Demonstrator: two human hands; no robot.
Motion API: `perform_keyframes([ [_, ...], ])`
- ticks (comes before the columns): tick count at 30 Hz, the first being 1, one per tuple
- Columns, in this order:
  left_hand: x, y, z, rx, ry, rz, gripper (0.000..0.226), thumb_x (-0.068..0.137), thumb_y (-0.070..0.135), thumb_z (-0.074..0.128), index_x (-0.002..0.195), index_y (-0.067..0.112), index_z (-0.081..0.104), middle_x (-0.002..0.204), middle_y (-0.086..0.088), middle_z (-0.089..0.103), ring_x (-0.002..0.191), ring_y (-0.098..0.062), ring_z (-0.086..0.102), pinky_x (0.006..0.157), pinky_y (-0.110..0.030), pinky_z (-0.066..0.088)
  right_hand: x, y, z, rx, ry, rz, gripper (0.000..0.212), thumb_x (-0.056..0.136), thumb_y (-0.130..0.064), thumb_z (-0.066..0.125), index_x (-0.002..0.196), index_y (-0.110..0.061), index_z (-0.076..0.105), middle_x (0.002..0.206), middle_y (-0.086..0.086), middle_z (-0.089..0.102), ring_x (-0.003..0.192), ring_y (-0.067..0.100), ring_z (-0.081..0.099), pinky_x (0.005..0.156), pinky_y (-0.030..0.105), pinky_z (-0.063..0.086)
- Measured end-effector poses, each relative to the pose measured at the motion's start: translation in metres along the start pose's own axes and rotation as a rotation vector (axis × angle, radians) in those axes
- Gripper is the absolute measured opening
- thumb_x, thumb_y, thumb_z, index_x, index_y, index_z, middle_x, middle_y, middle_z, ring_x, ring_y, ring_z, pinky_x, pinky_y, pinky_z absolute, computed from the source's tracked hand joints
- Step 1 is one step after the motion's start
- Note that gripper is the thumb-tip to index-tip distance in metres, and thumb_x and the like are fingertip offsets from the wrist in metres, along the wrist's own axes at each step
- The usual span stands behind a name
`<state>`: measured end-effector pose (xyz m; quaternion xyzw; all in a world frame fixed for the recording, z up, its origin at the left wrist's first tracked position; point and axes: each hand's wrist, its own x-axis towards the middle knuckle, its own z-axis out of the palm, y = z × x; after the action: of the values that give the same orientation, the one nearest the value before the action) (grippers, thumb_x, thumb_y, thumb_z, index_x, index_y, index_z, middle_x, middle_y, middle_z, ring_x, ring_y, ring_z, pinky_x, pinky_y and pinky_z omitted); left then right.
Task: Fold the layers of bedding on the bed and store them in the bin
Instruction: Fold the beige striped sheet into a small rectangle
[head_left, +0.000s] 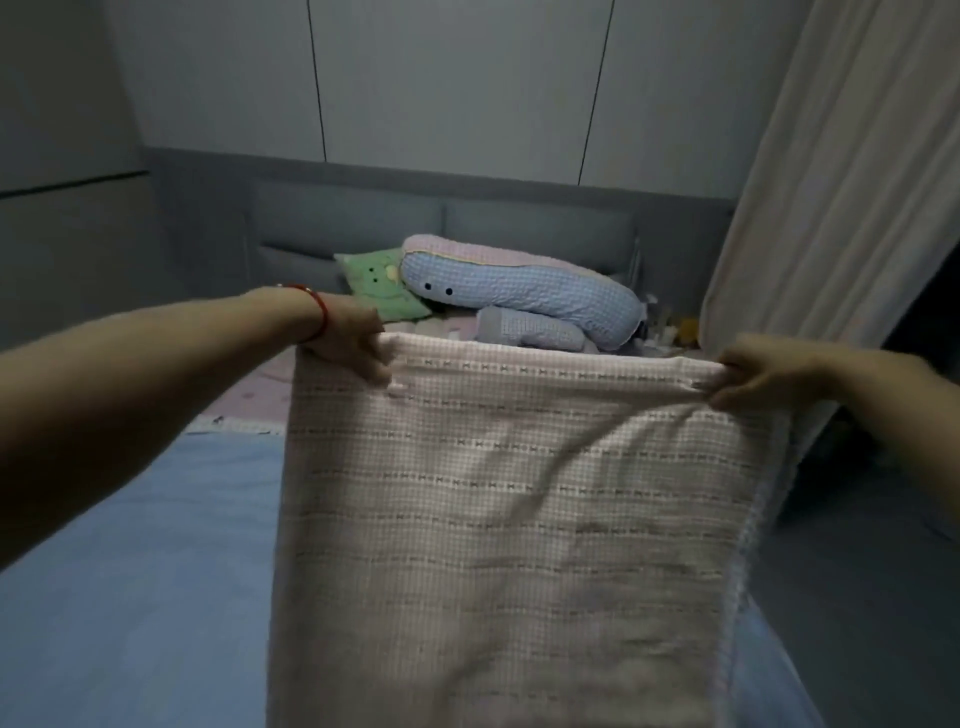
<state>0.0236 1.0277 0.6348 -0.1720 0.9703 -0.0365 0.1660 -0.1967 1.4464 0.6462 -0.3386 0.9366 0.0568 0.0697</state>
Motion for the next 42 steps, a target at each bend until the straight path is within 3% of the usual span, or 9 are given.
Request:
perform_keyframes([
  [6,0.05,0.039,-0.042,0.011,0.42,-0.264,0.048,0.091,0.047,0.067,0.127,0.015,0.062,0.124,-0.02,0.062,0.107,-0.04,0.063,0.081,-0.041,0.05,0.089,0.035,0.001,0.145,0.431,0.108,0.023,0.082,-0.022,0.063,0.104,-0.02,0.072,0.108,0.023,0.07,0.103,0.042,0.067,0.087,0.051,0.057],
  [13,0.057,0.038,-0.088,-0.024,0.797,-0.264,0.035,0.092,0.027,0.07,0.106,0.003,0.05,0.109,-0.032,0.061,0.097,-0.051,0.06,0.078,-0.052,0.049,0.077,0.059,-0.04,0.23,0.753,0.126,0.026,0.092,-0.001,0.048,0.111,-0.014,0.059,0.112,0.029,0.061,0.101,0.048,0.059,0.081,0.048,0.045],
  [19,0.086,0.059,0.024,-0.046,0.616,-0.24,0.032,0.093,0.027,0.068,0.113,0.005,0.055,0.119,-0.024,0.063,0.107,-0.04,0.061,0.09,-0.044,0.05,0.091,0.067,0.072,0.149,0.644,0.072,0.026,0.095,-0.009,0.05,0.115,-0.024,0.058,0.109,0.02,0.066,0.094,0.041,0.062,0.08,0.047,0.051],
  [26,0.075,0.116,0.272,-0.125,0.158,-0.327,0.023,0.103,0.026,0.047,0.121,0.012,0.048,0.118,-0.019,0.063,0.112,-0.038,0.057,0.079,-0.041,0.043,0.047,0.031,0.287,0.011,0.132,0.041,0.016,0.095,-0.021,0.056,0.105,-0.032,0.052,0.107,-0.003,0.069,0.1,0.026,0.065,0.084,0.037,0.04],
  [31,0.001,0.156,0.415,-0.085,-0.104,-0.313,0.029,0.104,0.026,0.038,0.131,0.022,0.047,0.124,-0.01,0.06,0.114,-0.032,0.059,0.087,-0.037,0.047,-0.036,0.0,0.429,0.385,-0.047,0.172,0.02,0.1,-0.02,0.051,0.081,-0.027,0.046,0.077,-0.007,0.064,0.067,0.013,0.053,0.074,0.028,0.037],
  [33,-0.037,0.165,0.459,-0.1,-0.162,-0.297,0.03,0.103,0.027,0.038,0.129,0.028,0.054,0.127,-0.008,0.06,0.116,-0.029,0.06,0.093,-0.035,0.048,-0.082,-0.011,0.468,0.601,-0.136,0.257,0.038,0.105,-0.025,0.042,0.068,-0.023,0.048,0.07,-0.004,0.062,0.07,0.015,0.055,0.075,0.028,0.035],
  [36,-0.096,0.177,0.507,-0.145,-0.23,-0.255,0.03,0.103,0.028,0.039,0.125,0.033,0.059,0.128,-0.005,0.063,0.116,-0.026,0.061,0.095,-0.033,0.051,-0.147,-0.027,0.512,0.526,-0.209,0.261,0.049,0.104,-0.039,0.037,0.058,-0.038,0.055,0.072,-0.009,0.062,0.084,0.017,0.057,0.086,0.031,0.027],
  [40,-0.152,0.184,0.54,-0.18,-0.159,-0.237,0.029,0.104,0.025,0.046,0.125,0.039,0.06,0.124,-0.005,0.068,0.112,-0.026,0.065,0.085,-0.033,0.05,-0.205,-0.051,0.526,0.542,-0.193,0.297,0.027,0.091,-0.039,0.033,0.082,-0.034,0.057,0.084,-0.005,0.059,0.084,0.018,0.052,0.086,0.041,0.039],
  [42,-0.177,0.183,0.547,-0.125,-0.21,-0.188,0.038,0.106,0.025,0.036,0.137,0.038,0.053,0.134,-0.003,0.062,0.121,-0.023,0.06,0.093,-0.032,0.048,-0.229,-0.061,0.537,0.558,-0.235,0.34,0.03,0.093,-0.044,0.032,0.083,-0.032,0.058,0.097,-0.001,0.062,0.096,0.022,0.052,0.102,0.049,0.034],
])
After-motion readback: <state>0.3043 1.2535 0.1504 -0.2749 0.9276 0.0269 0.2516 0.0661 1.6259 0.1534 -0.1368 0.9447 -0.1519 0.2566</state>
